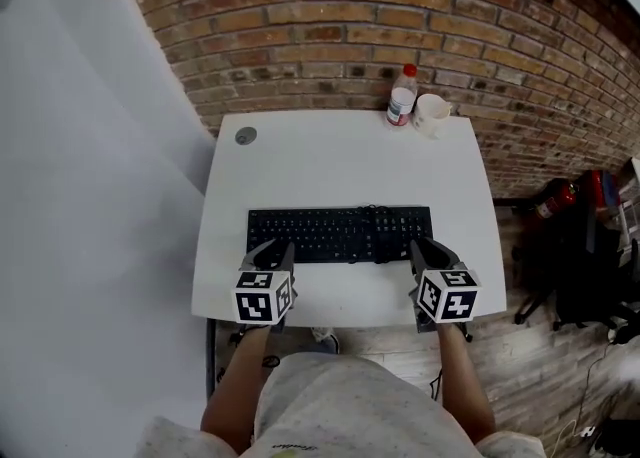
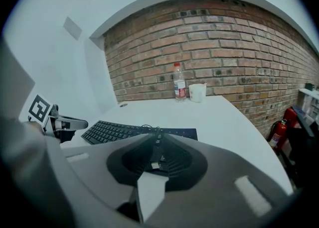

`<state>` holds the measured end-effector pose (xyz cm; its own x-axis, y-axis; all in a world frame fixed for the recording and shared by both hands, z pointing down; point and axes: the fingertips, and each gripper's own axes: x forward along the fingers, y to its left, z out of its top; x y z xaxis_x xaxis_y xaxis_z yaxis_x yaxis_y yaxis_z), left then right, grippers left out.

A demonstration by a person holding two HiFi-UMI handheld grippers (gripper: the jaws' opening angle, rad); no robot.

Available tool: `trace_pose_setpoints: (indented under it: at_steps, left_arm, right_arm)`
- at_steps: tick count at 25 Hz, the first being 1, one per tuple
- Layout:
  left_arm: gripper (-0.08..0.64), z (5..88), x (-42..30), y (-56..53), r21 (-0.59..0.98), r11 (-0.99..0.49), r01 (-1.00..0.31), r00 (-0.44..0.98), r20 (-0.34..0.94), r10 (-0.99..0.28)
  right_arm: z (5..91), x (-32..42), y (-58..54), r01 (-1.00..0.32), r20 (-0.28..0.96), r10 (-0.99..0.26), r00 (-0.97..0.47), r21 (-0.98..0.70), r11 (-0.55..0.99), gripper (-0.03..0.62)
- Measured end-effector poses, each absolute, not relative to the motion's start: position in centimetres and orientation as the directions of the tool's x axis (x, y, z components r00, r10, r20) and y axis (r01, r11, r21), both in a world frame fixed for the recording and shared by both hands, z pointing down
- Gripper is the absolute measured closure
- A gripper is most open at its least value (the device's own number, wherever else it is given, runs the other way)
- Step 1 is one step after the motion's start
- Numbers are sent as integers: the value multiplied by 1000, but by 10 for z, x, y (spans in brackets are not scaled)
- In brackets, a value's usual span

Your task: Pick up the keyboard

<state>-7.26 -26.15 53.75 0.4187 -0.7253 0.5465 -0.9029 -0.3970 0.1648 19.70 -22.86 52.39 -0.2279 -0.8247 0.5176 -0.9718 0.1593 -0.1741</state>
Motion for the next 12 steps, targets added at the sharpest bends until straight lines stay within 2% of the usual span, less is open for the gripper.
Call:
trace_pose_setpoints:
  at_steps: [7, 10, 12]
  left_arm:
    - [371, 554, -111, -301, 131, -342, -931, 351, 584, -732]
    - [309, 564, -119, -309, 124, -336, -934, 339, 611, -716]
    - [300, 566, -124, -315, 115, -343, -932, 338, 615, -712]
  right_arm:
    - [539, 206, -262, -986, 570, -806, -162, -129, 106, 467]
    - [546, 210, -273, -990, 591, -796, -130, -116, 76, 416]
    - [549, 213, -279, -993, 604, -789, -109, -104, 58, 405]
